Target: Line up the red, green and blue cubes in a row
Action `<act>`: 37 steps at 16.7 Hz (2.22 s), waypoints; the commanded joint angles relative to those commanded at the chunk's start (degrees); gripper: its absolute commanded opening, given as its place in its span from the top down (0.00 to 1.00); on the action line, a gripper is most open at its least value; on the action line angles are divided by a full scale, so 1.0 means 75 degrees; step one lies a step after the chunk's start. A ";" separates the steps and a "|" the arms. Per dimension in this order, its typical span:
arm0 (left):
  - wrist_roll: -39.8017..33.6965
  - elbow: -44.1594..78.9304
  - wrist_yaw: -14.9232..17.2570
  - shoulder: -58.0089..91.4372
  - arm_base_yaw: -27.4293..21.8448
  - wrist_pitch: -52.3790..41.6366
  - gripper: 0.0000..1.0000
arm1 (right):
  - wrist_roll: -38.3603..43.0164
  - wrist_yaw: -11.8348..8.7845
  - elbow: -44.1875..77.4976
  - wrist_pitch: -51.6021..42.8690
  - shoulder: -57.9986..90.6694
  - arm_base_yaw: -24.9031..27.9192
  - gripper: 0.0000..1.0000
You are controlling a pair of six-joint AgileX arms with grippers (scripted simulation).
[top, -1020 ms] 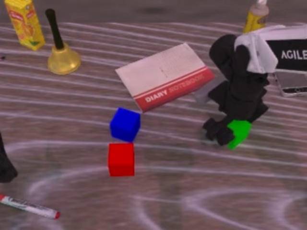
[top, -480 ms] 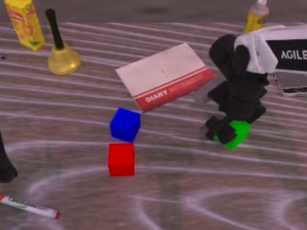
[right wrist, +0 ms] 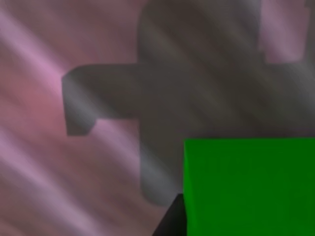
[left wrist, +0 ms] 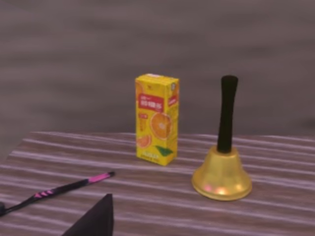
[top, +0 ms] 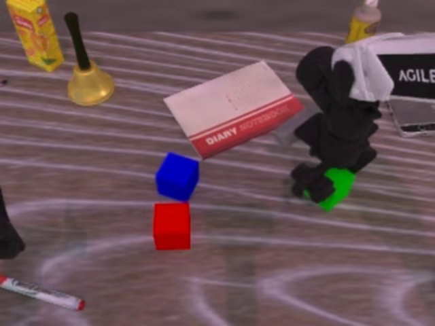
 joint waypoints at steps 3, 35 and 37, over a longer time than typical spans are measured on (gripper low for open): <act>0.0000 0.0000 0.0000 0.0000 0.0000 0.0000 0.00 | 0.0007 -0.0004 0.0434 -0.0720 -0.0250 0.0013 1.00; 0.0000 0.0000 0.0000 0.0000 0.0000 0.0000 0.00 | 0.8191 -0.0006 0.1843 -0.2352 -0.0500 0.2657 1.00; 0.0000 0.0000 0.0000 0.0000 0.0000 0.0000 0.00 | 0.8191 -0.0015 0.1803 -0.2318 -0.0469 0.2621 1.00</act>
